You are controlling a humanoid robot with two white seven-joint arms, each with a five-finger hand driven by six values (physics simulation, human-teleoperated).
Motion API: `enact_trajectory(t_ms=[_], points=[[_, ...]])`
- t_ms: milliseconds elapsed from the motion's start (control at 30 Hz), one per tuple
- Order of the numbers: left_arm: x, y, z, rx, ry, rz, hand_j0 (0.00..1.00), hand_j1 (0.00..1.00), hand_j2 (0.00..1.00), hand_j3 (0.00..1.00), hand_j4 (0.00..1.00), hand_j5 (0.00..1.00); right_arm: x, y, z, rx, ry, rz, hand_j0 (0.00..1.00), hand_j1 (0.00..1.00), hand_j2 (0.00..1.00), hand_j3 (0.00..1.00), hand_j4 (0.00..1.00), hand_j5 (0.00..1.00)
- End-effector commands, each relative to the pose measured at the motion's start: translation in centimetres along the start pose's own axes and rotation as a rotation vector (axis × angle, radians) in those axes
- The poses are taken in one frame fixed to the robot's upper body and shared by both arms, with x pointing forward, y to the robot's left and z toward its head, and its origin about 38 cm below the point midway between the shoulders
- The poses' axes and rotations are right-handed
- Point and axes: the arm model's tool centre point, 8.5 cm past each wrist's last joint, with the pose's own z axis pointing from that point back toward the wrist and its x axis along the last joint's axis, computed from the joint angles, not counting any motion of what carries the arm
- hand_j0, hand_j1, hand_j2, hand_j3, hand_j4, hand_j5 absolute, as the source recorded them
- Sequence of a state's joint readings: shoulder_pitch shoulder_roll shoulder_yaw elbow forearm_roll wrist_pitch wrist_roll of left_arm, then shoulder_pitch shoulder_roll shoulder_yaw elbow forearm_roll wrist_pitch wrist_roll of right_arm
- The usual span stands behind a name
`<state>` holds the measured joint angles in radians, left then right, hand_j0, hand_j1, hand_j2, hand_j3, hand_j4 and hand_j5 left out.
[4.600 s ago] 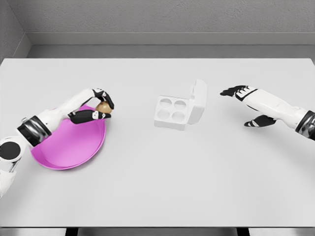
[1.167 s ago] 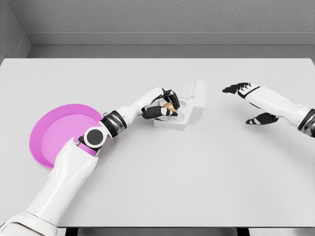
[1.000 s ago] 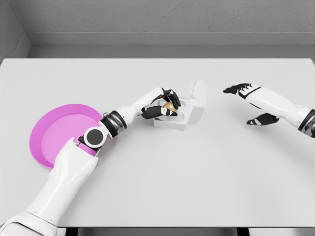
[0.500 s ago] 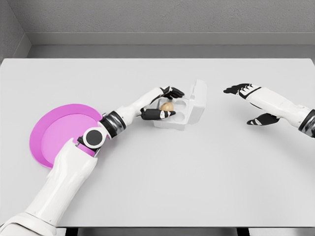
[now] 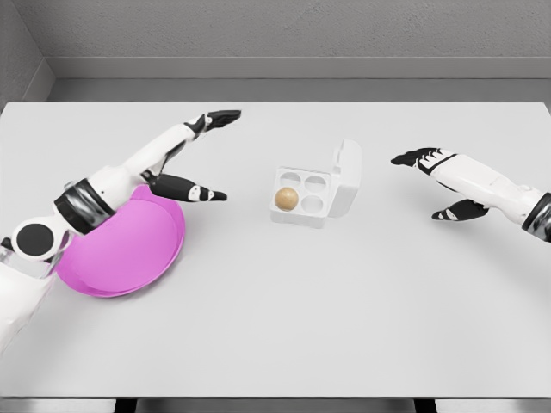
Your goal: Pack egg into the box and close the box lid
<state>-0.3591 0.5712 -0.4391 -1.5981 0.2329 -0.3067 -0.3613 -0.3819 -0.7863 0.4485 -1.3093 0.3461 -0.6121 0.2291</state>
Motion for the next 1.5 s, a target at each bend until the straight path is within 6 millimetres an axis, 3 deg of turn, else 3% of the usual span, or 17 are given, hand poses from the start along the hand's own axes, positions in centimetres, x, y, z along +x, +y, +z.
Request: enact_trajectory(t_ms=[0, 167, 267, 400, 433, 667, 1467], points=[[4.6, 5.3, 3.7, 0.012, -0.073, -0.082, 1.00, 1.00, 1.00, 1.00, 1.00, 1.00, 0.0, 0.0, 0.0, -0.003, 0.001, -0.006, 1.00, 1.00, 1.00, 1.00, 1.00, 1.00], [4.1, 8.1, 8.2, 0.084, -0.023, -0.162, 1.00, 1.00, 1.00, 1.00, 1.00, 1.00, 0.3, 0.4, -0.2, 0.003, -0.009, -0.013, 1.00, 1.00, 1.00, 1.00, 1.00, 1.00], [3.3, 8.0, 10.0, 0.090, 0.006, -0.262, 1.00, 1.00, 1.00, 1.00, 1.00, 1.00, 0.7, 0.5, -0.6, 0.000, -0.022, -0.015, 1.00, 1.00, 1.00, 1.00, 1.00, 1.00], [-0.7, 6.9, 11.1, 0.166, -0.011, -0.216, 1.00, 1.00, 1.00, 1.00, 1.00, 1.00, 1.3, 0.3, -1.0, -0.007, -0.044, -0.012, 1.00, 1.00, 1.00, 1.00, 1.00, 1.00], [-1.0, 7.1, 11.3, 0.158, 0.004, -0.221, 1.00, 1.00, 1.00, 1.00, 1.00, 1.00, 1.5, 0.4, -1.0, -0.006, -0.048, -0.011, 1.00, 1.00, 1.00, 1.00, 1.00, 1.00], [-1.8, 6.0, 11.6, 0.100, 0.059, -0.282, 1.00, 1.00, 1.00, 1.00, 1.00, 1.00, 2.5, 0.3, -1.8, -0.018, -0.079, -0.011, 1.00, 1.00, 1.00, 1.00, 1.00, 1.00], [-1.8, 6.0, 11.7, 0.103, 0.059, -0.281, 1.00, 1.00, 1.00, 1.00, 1.00, 1.00, 4.8, 0.5, -3.4, -0.038, -0.151, -0.016, 1.00, 1.00, 1.00, 1.00, 1.00, 1.00]])
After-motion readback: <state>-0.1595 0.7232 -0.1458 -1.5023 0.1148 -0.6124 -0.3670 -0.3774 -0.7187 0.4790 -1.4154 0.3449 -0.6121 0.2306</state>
